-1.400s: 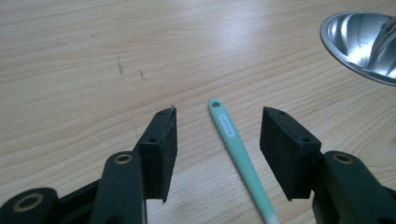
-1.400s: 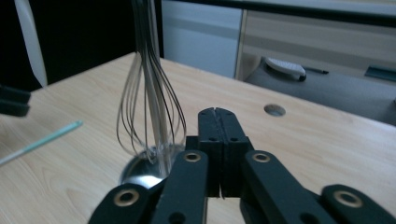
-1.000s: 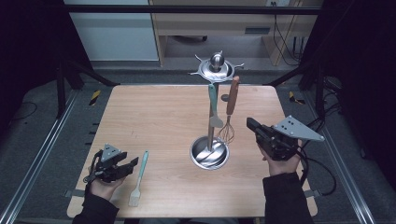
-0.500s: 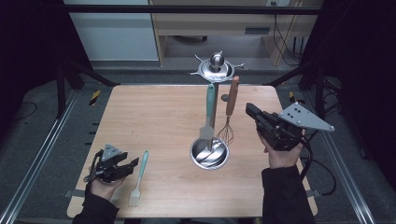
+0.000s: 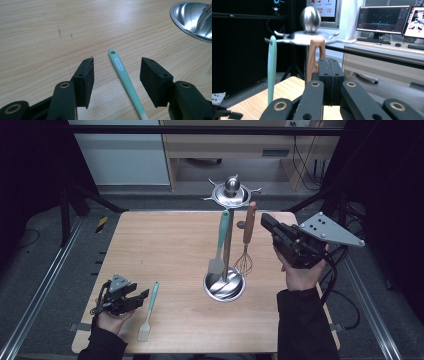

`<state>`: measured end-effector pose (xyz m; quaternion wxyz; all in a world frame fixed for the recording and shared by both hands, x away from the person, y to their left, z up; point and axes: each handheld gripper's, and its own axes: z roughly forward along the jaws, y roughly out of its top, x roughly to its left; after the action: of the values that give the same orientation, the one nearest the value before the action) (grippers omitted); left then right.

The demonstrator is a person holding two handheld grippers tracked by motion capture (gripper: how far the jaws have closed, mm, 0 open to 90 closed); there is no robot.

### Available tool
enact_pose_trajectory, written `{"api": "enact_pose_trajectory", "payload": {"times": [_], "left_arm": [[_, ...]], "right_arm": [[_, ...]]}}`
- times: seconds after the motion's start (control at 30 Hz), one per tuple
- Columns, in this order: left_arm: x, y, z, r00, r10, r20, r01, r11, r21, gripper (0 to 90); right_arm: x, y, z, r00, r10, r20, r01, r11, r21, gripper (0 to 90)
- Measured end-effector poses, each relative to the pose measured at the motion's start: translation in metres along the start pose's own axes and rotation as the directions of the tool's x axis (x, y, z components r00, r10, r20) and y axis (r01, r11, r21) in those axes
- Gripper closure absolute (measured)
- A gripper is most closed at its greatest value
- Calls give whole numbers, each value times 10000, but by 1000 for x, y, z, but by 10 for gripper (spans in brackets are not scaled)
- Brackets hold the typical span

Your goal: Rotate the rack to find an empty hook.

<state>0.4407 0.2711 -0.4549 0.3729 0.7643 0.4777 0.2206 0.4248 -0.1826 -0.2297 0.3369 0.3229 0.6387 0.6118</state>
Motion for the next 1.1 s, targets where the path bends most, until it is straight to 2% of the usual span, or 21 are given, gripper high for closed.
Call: {"api": "enact_pose_trajectory", "payload": {"times": [0.4,0.67,1.1], "left_arm": [[-1,0,1,10000,-5,-26,5,10000,65,442],[-1,0,1,10000,38,-59,-37,9999,116,440],[-2,0,1,10000,34,-45,-33,9999,140,439]], "right_arm": [[-1,16,9,9994,-289,191,287,9995,113,900],[4,17,11,9986,-524,22,523,9982,294,900],[16,16,10,9966,-667,-492,677,9975,179,900]]}}
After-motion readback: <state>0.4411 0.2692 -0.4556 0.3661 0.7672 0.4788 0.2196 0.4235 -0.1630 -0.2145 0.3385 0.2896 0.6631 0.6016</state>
